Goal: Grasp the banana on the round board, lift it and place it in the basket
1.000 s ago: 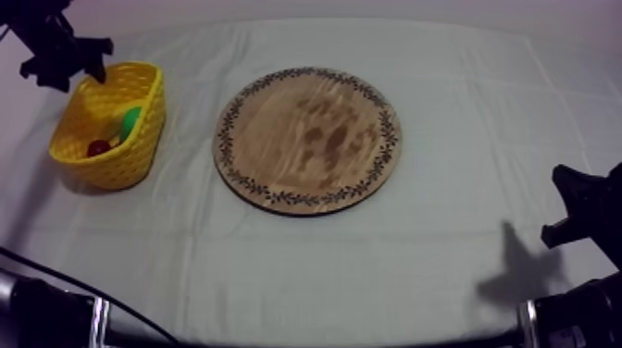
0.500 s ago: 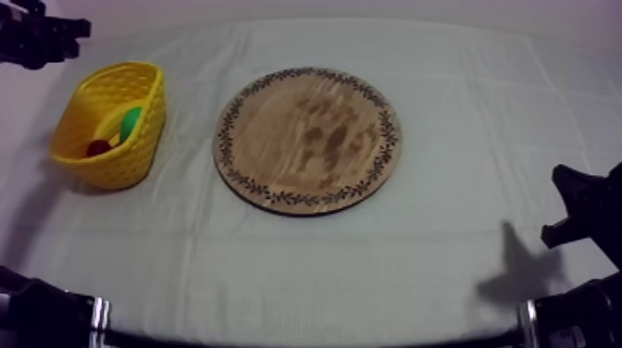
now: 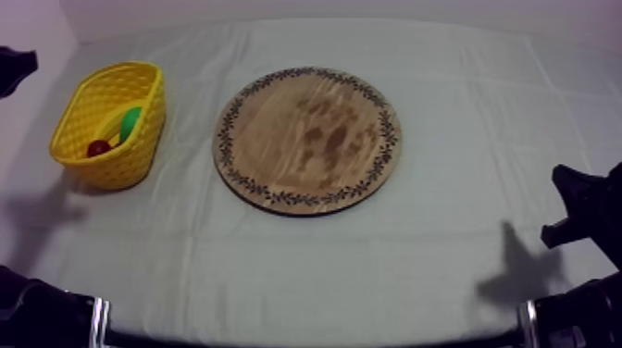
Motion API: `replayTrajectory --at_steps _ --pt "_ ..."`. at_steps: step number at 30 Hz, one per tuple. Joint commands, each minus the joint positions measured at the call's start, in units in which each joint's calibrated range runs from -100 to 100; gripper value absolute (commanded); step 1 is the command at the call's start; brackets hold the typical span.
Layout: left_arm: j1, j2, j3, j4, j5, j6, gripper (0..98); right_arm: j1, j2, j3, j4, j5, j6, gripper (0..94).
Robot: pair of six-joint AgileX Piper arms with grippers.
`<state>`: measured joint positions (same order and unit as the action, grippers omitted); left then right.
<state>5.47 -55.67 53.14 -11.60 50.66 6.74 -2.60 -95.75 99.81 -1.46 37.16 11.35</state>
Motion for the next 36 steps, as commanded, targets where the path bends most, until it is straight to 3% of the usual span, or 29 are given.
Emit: replayTrajectory --at_steps 1,7,15,27,36 --pt "-0.8 -11.13 5.89 1.23 -1.54 -1.63 0.0 0.0 0.0 -0.03 0.02 0.01 0.01 0.3" --pt "-2.79 -26.07 16.91 3.5 -5.42 -3.38 0.0 0.0 0.0 -0.03 0.02 0.01 -0.02 0.3" --pt "-2.98 -37.5 29.75 4.37 -9.07 -3.41 0.0 0.0 0.0 -0.03 0.02 0.01 0.01 0.3" --pt "-2.54 -44.04 43.24 5.83 -14.63 -4.4 0.0 0.0 0.0 -0.03 0.02 0.01 0.01 0.3" --pt "-2.63 -44.32 45.35 8.18 -13.62 -6.85 0.0 0.0 0.0 -0.03 0.02 0.01 0.01 0.3"
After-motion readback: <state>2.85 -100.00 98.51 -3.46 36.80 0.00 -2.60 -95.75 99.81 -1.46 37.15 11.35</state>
